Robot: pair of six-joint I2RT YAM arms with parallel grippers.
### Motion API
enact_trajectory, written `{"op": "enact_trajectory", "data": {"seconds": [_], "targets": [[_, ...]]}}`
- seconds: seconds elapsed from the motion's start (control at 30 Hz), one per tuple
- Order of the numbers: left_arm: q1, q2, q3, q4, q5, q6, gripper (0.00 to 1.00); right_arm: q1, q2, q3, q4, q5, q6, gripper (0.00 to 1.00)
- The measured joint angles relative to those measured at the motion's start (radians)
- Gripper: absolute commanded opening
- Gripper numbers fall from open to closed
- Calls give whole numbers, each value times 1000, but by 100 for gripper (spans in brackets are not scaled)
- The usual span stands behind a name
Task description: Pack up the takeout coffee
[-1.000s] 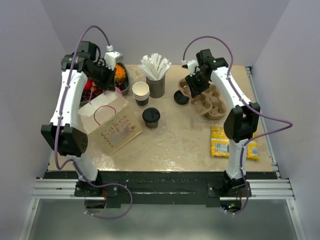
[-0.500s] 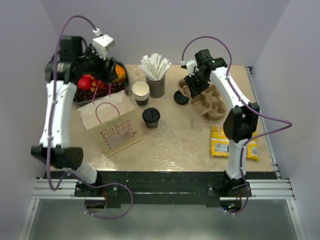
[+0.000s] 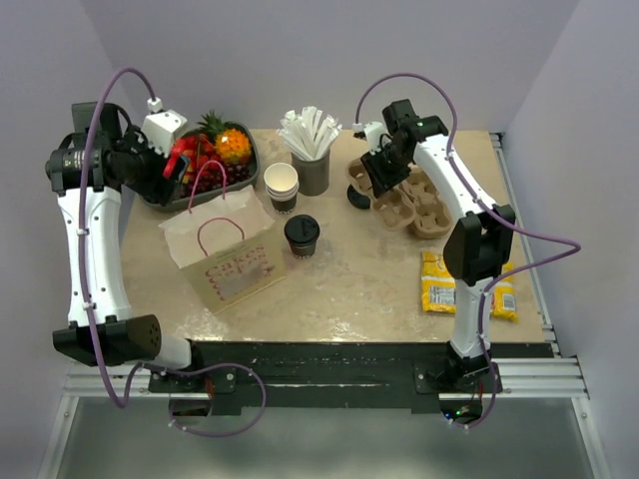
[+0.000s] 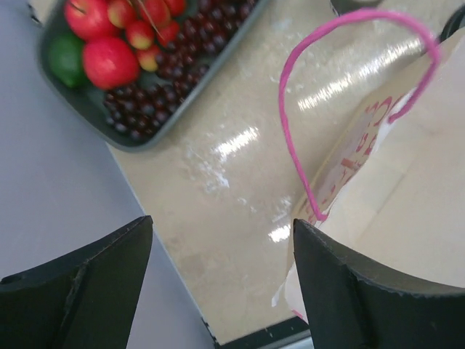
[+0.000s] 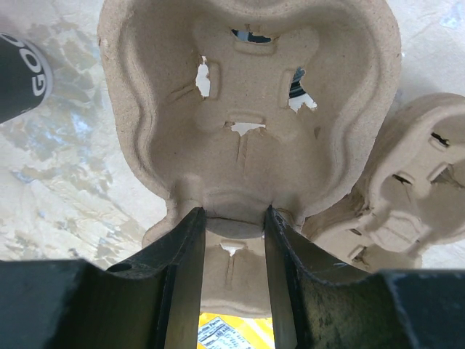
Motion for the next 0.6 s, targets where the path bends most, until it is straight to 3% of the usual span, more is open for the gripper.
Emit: {"op": "enact_trajectory", "data": {"seconds": [0.6], "targets": [[20,-13,-135,-43,86,24,60,3,0,9,0,-22,0,0]]}}
